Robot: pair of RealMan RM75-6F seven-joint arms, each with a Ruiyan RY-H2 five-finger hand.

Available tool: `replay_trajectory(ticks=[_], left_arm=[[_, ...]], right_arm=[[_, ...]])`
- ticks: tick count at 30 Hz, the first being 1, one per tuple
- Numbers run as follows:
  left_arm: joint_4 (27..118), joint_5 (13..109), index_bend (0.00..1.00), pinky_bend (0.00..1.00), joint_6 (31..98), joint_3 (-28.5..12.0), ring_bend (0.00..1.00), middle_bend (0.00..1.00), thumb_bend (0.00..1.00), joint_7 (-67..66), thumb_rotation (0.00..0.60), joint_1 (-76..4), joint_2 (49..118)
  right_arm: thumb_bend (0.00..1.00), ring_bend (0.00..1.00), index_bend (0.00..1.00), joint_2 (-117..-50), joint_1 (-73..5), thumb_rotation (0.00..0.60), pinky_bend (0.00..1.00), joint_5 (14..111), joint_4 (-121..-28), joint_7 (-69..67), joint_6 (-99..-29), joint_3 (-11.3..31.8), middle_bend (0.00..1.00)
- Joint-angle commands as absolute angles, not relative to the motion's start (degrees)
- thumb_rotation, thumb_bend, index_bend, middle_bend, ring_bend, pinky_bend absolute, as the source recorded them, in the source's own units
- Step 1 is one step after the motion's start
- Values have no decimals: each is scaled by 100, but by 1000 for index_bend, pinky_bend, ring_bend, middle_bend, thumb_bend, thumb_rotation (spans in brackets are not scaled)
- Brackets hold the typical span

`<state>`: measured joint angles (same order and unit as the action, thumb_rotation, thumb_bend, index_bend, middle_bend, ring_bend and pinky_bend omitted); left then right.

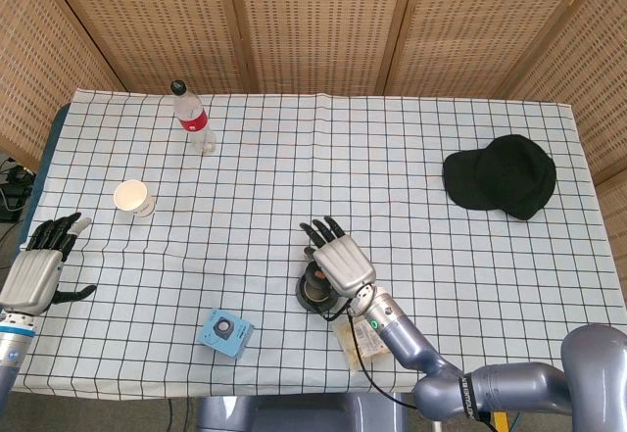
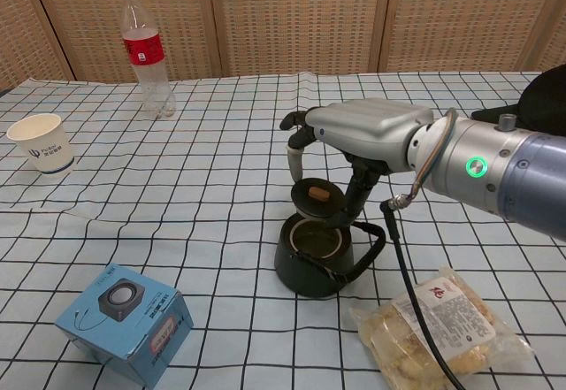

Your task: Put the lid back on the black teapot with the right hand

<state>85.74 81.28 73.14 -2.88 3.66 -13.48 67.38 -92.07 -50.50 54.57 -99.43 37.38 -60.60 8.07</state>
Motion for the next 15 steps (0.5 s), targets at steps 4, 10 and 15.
replay_trajectory(ticks=[4, 10, 15], left_arm=[[8553, 8098, 0, 0, 7296, -300, 0, 0, 54, 369, 600, -1358, 6749], [8571, 8115, 0, 0, 7300, -286, 0, 0, 54, 365, 600, -1355, 6736], [8568, 8090, 0, 0, 7280, -293, 0, 0, 54, 395, 600, -1359, 6724]], right_arm=[[387, 0, 506, -9383, -5075, 600, 0, 5460, -9896, 3661, -5991, 815, 120], [387, 0, 507, -9541, -5113, 600, 0, 5447, -9763, 3740, -5960, 776, 120], [387, 0, 506, -9595, -5113, 600, 0, 5427, -9697, 3801, -5990, 771, 119]])
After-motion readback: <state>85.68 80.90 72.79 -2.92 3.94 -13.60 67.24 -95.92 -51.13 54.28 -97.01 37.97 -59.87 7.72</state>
